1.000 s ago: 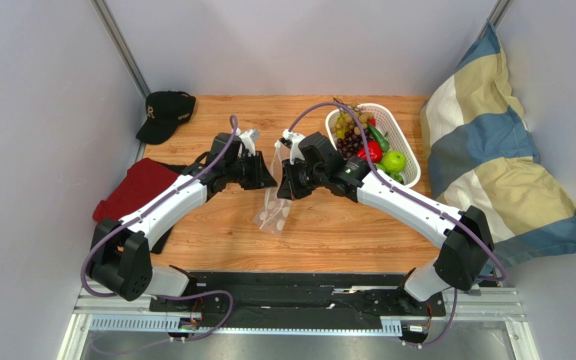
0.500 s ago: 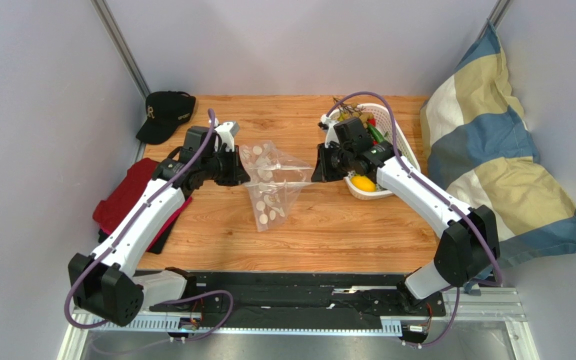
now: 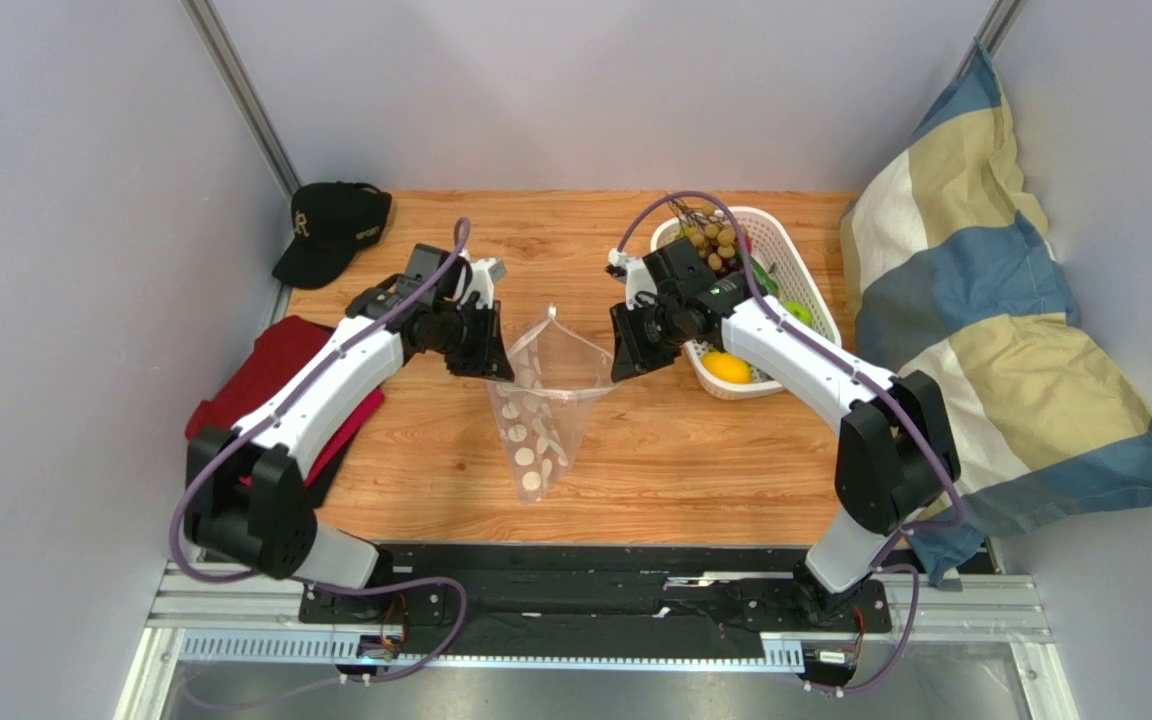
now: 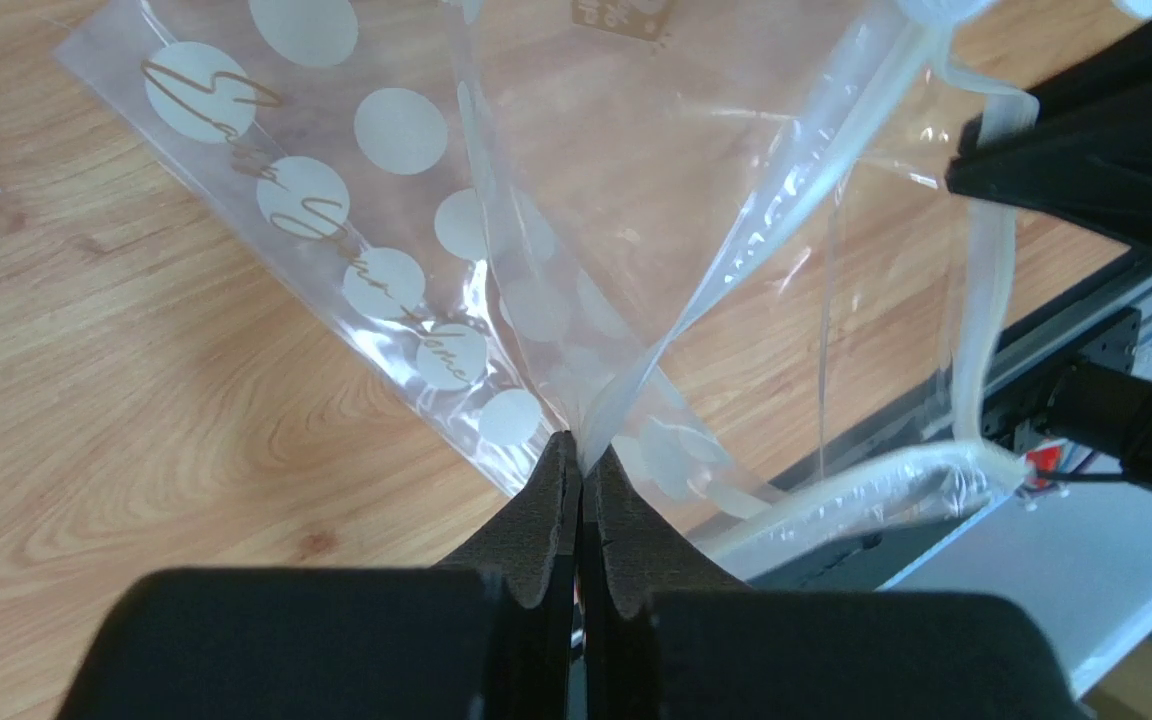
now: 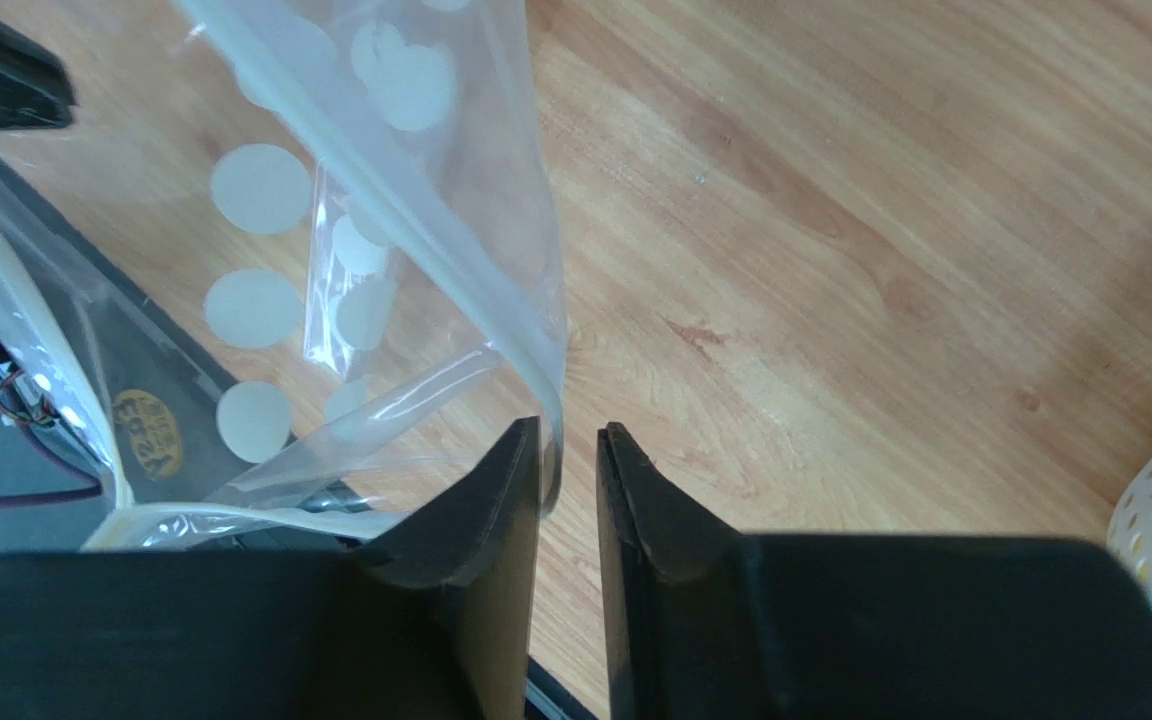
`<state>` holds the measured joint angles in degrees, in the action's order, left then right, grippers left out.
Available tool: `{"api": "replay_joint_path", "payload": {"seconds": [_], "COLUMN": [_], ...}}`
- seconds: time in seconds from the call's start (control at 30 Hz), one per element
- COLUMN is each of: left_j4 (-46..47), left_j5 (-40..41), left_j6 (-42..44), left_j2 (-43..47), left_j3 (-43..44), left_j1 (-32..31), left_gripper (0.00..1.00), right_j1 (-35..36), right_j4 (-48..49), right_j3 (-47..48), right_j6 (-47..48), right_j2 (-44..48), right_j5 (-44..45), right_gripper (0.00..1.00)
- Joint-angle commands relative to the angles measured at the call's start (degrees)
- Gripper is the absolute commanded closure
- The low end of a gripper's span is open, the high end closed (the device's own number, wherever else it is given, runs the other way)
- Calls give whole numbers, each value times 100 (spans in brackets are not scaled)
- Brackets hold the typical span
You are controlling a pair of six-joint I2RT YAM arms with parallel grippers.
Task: Place the food in the zip-top bag and seal the zipper
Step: Open the zipper of the food storage bag, then pick up the fake fruit from the bin.
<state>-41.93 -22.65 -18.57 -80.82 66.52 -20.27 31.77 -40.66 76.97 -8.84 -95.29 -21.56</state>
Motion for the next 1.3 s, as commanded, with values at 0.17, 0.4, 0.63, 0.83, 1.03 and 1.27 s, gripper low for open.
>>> {"api": "replay_joint_path", "payload": {"seconds": [0.17, 0.4, 0.63, 0.83, 1.03, 1.27], "left_j4": [344, 431, 467, 475, 546, 634], "left_j5": [-380, -459, -494, -565, -573, -626], "left_j6": [-700, -833, -912, -929, -982, -1035], "left_j2": [-1032, -1428, -1692, -1859, -1947, -2034], "left_j3": [634, 801, 968, 1082, 1108, 1135], "left_j1": [-12, -126, -179, -205, -223, -240], "left_gripper": [100, 100, 100, 100, 100, 100], "right_j1": [-136, -881, -1752, -2411, -2825, -3019], "right_j4": [-459, -1022, -1251, -1417, -1594, -1270], "right_j3": [1004, 1391, 1294, 1654, 1804, 1743], "right_j6": [761, 1121, 1594, 2395, 2818, 2949], "right_j2": [-201, 63, 80, -419, -737, -948], "right_j5": [29, -314, 433, 1242, 1663, 2147], "right_gripper": [31, 15, 14, 14, 15, 17]}}
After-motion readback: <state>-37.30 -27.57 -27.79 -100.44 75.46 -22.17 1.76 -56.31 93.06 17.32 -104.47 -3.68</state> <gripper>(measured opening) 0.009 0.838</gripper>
